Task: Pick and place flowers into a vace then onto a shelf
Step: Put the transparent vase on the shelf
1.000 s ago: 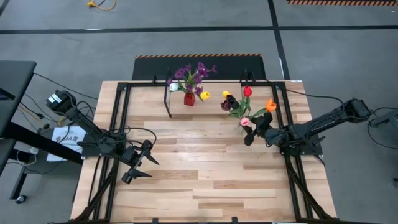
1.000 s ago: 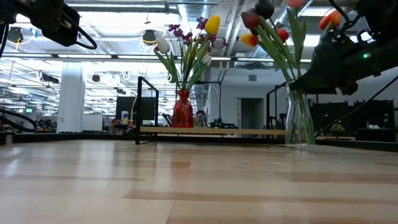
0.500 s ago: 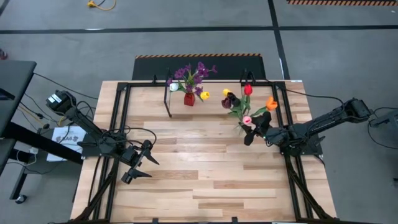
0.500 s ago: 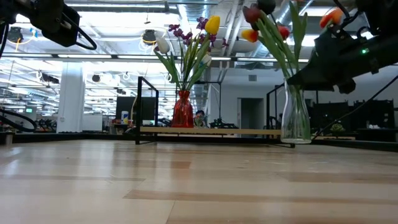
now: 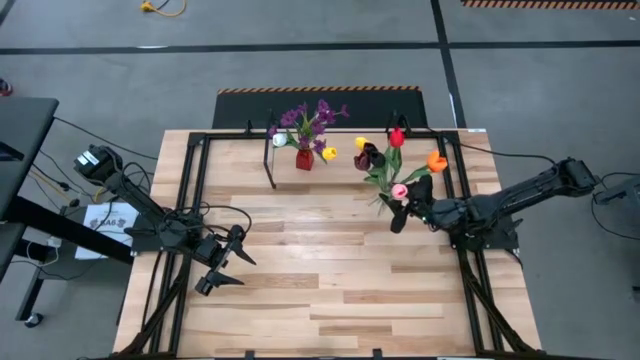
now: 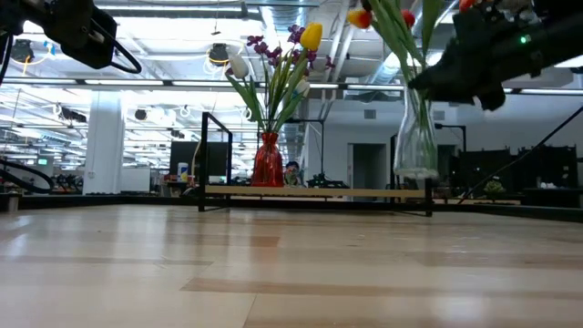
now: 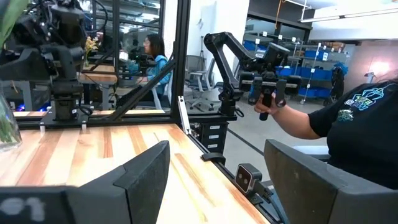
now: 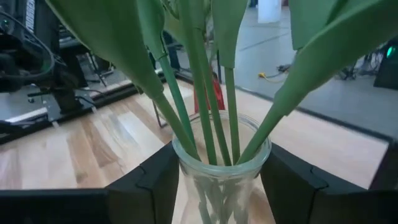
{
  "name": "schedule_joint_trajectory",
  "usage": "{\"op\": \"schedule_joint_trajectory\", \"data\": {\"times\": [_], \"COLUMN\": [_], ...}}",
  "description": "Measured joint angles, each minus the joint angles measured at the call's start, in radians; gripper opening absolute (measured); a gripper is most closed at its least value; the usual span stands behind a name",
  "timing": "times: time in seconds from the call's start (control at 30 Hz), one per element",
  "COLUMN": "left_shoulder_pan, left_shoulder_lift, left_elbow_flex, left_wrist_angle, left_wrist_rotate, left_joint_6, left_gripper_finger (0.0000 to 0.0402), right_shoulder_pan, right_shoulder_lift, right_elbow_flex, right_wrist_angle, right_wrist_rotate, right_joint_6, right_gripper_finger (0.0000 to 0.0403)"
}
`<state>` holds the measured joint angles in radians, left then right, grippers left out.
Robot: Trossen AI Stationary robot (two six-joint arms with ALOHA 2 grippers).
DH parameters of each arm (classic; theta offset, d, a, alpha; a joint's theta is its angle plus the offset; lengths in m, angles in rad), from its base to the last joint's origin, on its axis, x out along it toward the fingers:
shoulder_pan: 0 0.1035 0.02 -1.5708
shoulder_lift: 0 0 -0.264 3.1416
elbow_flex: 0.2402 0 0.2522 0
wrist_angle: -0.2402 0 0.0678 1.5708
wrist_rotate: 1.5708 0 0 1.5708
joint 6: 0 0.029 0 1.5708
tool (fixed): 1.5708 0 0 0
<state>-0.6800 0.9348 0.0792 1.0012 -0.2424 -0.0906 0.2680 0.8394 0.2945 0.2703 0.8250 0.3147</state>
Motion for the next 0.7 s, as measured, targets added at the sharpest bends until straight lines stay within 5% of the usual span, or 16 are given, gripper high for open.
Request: {"op": "schedule_joint_trajectory", "data": {"times": [0.3, 0.53, 0.7], "left_shoulder_pan": [0.000, 0.000, 0.000], "left_shoulder_lift": [0.000, 0.000, 0.000], "left_elbow_flex": [0.000, 0.000, 0.000], "left_wrist_angle": [0.000, 0.000, 0.000], "left_wrist_rotate": [0.000, 0.000, 0.000], "left_joint_6": [0.000, -0.002, -0.002], "left_gripper_finger": [0.0253, 0.0253, 0.0253], "right_shoulder_pan": [-0.053, -0.175, -0.273], "right_shoulder_lift": [0.000, 0.000, 0.001], "right_elbow_flex": [0.104, 0.160, 0.181], "right_wrist_angle": [-0.011, -0.041, -0.038], "right_wrist_rotate": [-0.071, -0.174, -0.253], "right_joint_6": [-0.086, -0.121, -0.122], "right_gripper_finger": [0.0203, 0.0181, 0.0205]}}
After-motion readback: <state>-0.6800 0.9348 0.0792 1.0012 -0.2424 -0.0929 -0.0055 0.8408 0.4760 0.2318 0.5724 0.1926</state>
